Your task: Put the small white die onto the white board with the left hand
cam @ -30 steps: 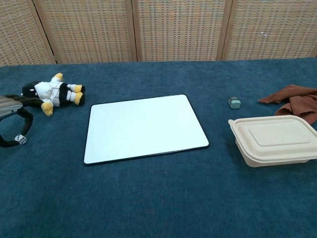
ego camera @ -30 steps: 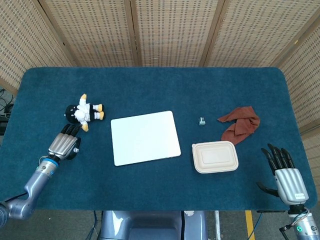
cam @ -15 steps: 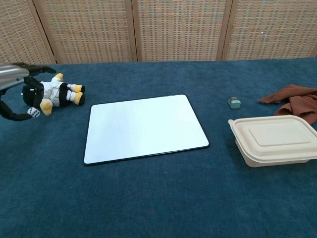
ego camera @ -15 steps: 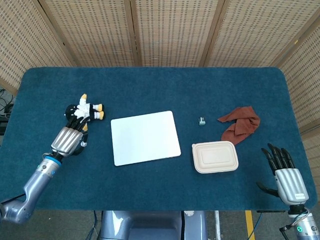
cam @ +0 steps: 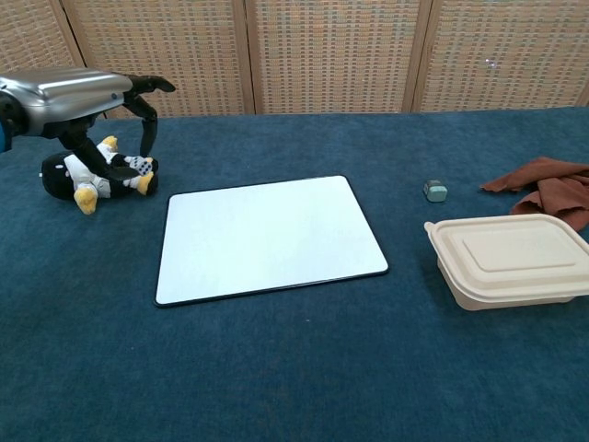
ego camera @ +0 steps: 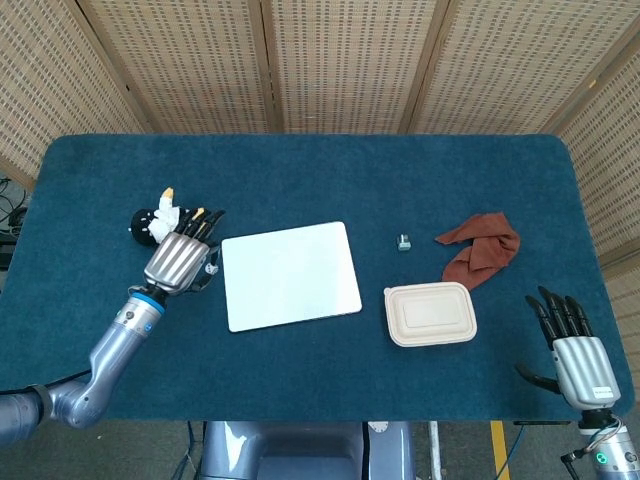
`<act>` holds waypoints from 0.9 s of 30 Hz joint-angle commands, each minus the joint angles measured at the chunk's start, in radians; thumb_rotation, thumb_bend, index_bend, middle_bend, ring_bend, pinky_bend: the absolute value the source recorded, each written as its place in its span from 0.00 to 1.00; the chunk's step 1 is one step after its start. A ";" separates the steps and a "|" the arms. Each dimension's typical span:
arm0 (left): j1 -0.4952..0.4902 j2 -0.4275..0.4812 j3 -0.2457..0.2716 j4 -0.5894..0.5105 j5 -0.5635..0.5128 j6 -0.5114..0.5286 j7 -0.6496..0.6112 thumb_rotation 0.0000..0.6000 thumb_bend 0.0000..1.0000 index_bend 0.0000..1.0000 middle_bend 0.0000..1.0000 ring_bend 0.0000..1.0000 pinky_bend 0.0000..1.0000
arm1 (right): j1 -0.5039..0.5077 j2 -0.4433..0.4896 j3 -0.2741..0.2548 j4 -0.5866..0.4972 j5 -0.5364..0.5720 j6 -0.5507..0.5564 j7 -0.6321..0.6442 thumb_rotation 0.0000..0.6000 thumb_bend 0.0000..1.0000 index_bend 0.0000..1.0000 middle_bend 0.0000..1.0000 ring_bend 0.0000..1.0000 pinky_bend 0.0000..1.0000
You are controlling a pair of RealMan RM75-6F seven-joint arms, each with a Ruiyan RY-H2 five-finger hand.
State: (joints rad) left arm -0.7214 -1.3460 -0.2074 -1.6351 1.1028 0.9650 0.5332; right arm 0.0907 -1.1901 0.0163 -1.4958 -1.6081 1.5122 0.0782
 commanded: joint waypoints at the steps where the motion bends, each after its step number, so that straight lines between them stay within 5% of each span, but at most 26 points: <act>1: -0.025 -0.026 -0.010 -0.010 -0.036 0.019 0.042 1.00 0.35 0.61 0.00 0.00 0.00 | 0.000 0.001 0.000 0.001 -0.001 0.001 0.003 1.00 0.21 0.00 0.00 0.00 0.00; 6: -0.039 -0.037 -0.015 -0.018 -0.069 0.041 0.061 1.00 0.35 0.54 0.00 0.00 0.00 | -0.002 0.003 0.002 0.001 0.000 0.007 0.010 1.00 0.21 0.00 0.00 0.00 0.00; 16: -0.027 -0.015 0.006 -0.026 -0.069 0.078 0.041 1.00 0.31 0.21 0.00 0.00 0.00 | -0.003 0.003 0.001 0.001 -0.005 0.010 0.008 1.00 0.21 0.00 0.00 0.00 0.00; 27: 0.087 0.063 0.069 -0.075 0.009 0.161 -0.116 1.00 0.31 0.19 0.00 0.00 0.00 | 0.000 -0.001 -0.002 0.000 -0.004 -0.002 -0.003 1.00 0.21 0.00 0.00 0.00 0.00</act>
State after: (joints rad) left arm -0.6606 -1.3000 -0.1572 -1.6945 1.0866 1.1002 0.4474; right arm 0.0908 -1.1911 0.0145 -1.4957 -1.6116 1.5105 0.0748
